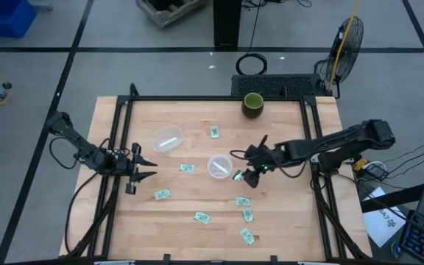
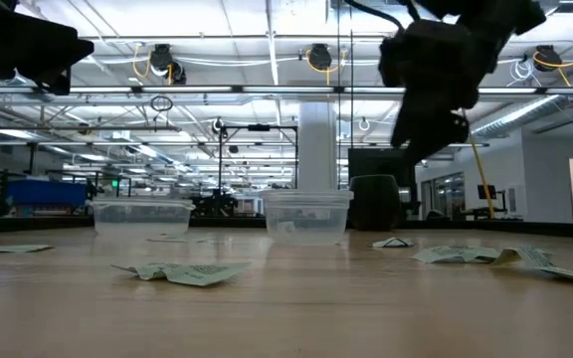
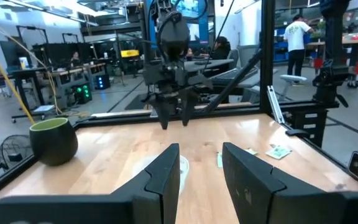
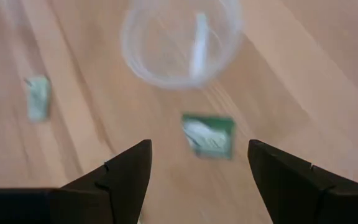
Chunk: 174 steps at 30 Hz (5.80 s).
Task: Pick and place items into bin
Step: Put the truvia packet into the right transparent bin, then put the stevia packet into the left transparent bin
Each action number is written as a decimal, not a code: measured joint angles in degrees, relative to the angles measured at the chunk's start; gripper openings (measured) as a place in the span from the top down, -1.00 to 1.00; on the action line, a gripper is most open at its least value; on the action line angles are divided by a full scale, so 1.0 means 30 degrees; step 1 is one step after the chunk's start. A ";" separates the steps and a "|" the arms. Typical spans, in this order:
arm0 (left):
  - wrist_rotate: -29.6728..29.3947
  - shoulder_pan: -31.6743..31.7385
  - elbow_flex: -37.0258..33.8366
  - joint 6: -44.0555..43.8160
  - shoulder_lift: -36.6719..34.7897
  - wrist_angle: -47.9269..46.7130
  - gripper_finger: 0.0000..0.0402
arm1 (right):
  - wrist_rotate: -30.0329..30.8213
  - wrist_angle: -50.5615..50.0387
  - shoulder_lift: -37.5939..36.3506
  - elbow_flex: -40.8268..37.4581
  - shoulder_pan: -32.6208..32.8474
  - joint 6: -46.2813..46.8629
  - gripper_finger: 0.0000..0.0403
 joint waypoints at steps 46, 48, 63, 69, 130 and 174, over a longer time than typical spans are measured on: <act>0.0029 0.0000 0.0000 -0.2055 0.0002 -0.0352 0.37 | 0.3468 0.3051 0.6712 -0.0273 0.1395 -0.2833 -0.27; 0.0032 0.0000 0.0000 -0.2119 0.0000 -0.0383 0.37 | 0.3488 0.2986 0.6753 -0.0268 0.1395 -0.2525 -0.24; 0.0029 -0.0002 0.0000 -0.2111 0.0000 -0.0430 0.37 | 0.3208 0.2633 0.5859 -0.0377 0.1220 -0.2372 0.38; 0.0029 -0.0007 0.0000 -0.2104 0.0000 -0.0430 0.37 | 0.2202 0.2675 0.5387 -0.0377 0.1113 -0.2305 0.59; 0.3504 -0.0014 0.0000 -0.5826 0.0000 1.5467 0.37 | 0.0509 0.5806 -0.0922 0.0570 0.0095 -0.1315 -0.07; 0.1438 0.7442 1.2495 -2.0818 1.5980 -0.7955 0.01 | 0.1018 0.2340 -0.3028 0.0563 -0.0492 0.0834 -0.05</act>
